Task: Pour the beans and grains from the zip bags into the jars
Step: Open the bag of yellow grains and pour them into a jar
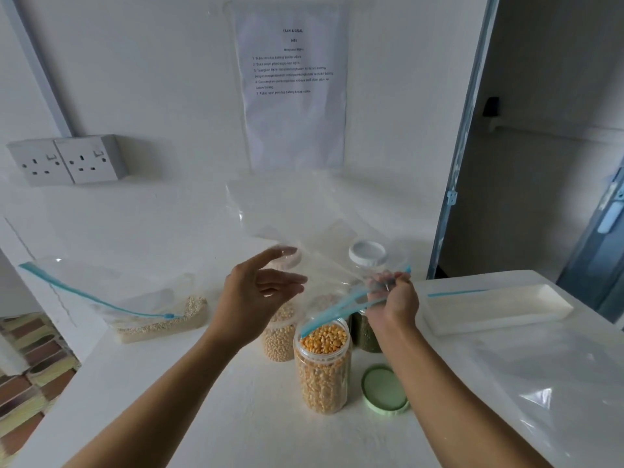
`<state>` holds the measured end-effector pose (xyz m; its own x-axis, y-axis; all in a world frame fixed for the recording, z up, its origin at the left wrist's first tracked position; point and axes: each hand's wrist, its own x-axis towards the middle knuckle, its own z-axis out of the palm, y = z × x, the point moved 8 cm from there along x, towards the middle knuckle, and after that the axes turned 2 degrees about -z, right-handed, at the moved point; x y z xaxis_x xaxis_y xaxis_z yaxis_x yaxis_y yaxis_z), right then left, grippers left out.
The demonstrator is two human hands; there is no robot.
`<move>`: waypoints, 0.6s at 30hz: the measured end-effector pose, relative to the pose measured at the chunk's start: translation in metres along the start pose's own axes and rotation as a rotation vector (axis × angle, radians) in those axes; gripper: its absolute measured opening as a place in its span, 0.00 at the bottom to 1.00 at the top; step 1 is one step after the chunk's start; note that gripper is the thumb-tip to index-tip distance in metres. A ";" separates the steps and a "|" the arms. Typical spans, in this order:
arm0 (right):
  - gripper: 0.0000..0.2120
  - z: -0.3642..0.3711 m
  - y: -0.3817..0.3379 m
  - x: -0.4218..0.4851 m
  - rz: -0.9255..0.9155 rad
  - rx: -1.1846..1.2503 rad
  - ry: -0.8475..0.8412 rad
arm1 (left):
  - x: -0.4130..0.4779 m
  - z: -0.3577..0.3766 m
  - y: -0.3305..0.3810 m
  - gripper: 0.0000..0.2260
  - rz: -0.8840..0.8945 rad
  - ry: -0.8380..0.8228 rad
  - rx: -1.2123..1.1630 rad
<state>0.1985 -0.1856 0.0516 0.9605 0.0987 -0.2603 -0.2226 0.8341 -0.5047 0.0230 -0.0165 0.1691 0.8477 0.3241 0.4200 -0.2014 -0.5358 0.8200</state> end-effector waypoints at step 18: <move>0.19 -0.001 0.003 0.016 -0.022 -0.077 -0.019 | -0.027 0.013 -0.040 0.35 -0.313 -0.180 -0.057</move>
<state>0.2127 -0.1821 0.0454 0.9681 0.0921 -0.2331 -0.2131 0.7921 -0.5720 0.0149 -0.0140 0.1202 0.9443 0.3208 0.0740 0.0591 -0.3862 0.9205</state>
